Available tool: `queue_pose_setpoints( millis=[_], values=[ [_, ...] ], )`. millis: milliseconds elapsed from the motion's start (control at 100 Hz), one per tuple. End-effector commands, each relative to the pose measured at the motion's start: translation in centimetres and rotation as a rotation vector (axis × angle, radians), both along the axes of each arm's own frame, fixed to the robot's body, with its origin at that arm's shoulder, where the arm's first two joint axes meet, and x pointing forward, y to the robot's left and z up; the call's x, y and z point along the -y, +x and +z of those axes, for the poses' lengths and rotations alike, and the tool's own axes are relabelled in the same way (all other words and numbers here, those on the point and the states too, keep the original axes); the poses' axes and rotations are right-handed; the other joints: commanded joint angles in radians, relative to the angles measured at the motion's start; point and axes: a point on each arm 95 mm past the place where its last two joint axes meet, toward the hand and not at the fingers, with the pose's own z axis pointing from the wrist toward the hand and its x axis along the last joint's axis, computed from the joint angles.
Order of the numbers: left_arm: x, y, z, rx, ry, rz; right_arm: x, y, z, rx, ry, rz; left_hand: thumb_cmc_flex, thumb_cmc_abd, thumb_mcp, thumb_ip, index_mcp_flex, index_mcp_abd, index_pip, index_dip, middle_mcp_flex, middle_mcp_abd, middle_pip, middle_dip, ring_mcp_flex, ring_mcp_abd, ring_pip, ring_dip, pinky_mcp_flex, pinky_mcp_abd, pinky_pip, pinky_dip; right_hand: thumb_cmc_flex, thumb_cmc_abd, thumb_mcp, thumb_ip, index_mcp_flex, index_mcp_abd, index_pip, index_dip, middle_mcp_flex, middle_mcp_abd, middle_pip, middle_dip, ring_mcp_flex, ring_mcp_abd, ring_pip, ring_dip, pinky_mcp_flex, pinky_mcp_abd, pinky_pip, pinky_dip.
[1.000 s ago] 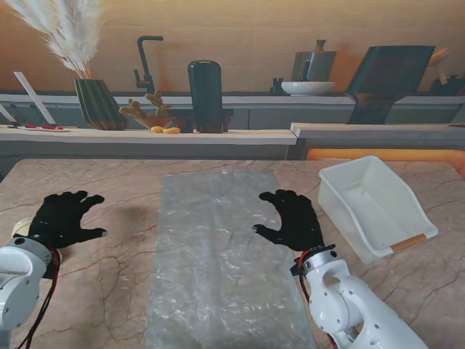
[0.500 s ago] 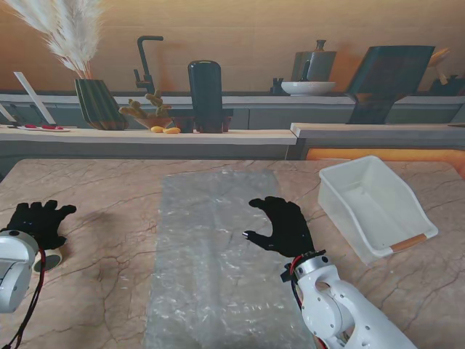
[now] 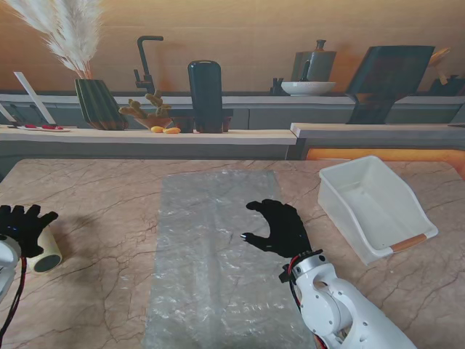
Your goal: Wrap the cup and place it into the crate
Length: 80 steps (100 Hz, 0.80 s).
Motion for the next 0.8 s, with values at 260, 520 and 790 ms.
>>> queue_pose_setpoints(
  millis=[260, 520, 790],
  values=[
    [-0.6, -0.8, -1.5, 0.023, -0.245, 0.146, -0.5, -0.2, 0.0, -0.007, 0.012, 0.015, -0.026, 0.038, -0.061, -0.002, -0.012, 0.009, -0.010, 0.041, -0.031, 0.006, 0.022, 0.003, -0.003, 0.030, 0.016, 0.014, -0.011, 0.013, 0.057, 0.019, 0.006, 0.036, -0.028, -0.002, 0.007, -0.013, -0.003, 0.010, 0.014, 0.010, -0.002, 0.008, 0.005, 0.005, 0.003, 0.007, -0.001, 0.010, 0.009, 0.004],
    [-1.0, -0.6, -1.8, 0.013, -0.292, 0.212, -0.5, -0.1, 0.0, -0.012, 0.013, 0.021, 0.032, 0.064, -0.067, 0.009, -0.021, 0.000, -0.006, 0.036, -0.041, 0.010, 0.005, 0.000, -0.008, 0.040, 0.014, 0.016, -0.018, 0.024, 0.068, 0.027, 0.005, 0.037, -0.028, -0.002, 0.007, -0.014, -0.003, 0.010, 0.014, 0.010, -0.002, 0.008, 0.006, 0.005, 0.003, 0.007, -0.001, 0.010, 0.010, 0.004],
    [-2.0, -1.1, -1.7, -0.013, -0.195, 0.248, -0.5, -0.2, 0.0, -0.019, 0.014, 0.021, 0.119, 0.063, -0.021, 0.029, -0.025, -0.028, -0.034, 0.023, -0.046, 0.004, -0.016, -0.004, -0.005, 0.033, 0.012, 0.016, -0.010, 0.023, 0.065, 0.026, 0.005, 0.038, -0.029, -0.002, 0.008, -0.012, -0.004, 0.011, 0.015, 0.009, -0.003, 0.008, 0.006, 0.004, 0.003, 0.007, -0.001, 0.009, 0.010, 0.004]
  ],
)
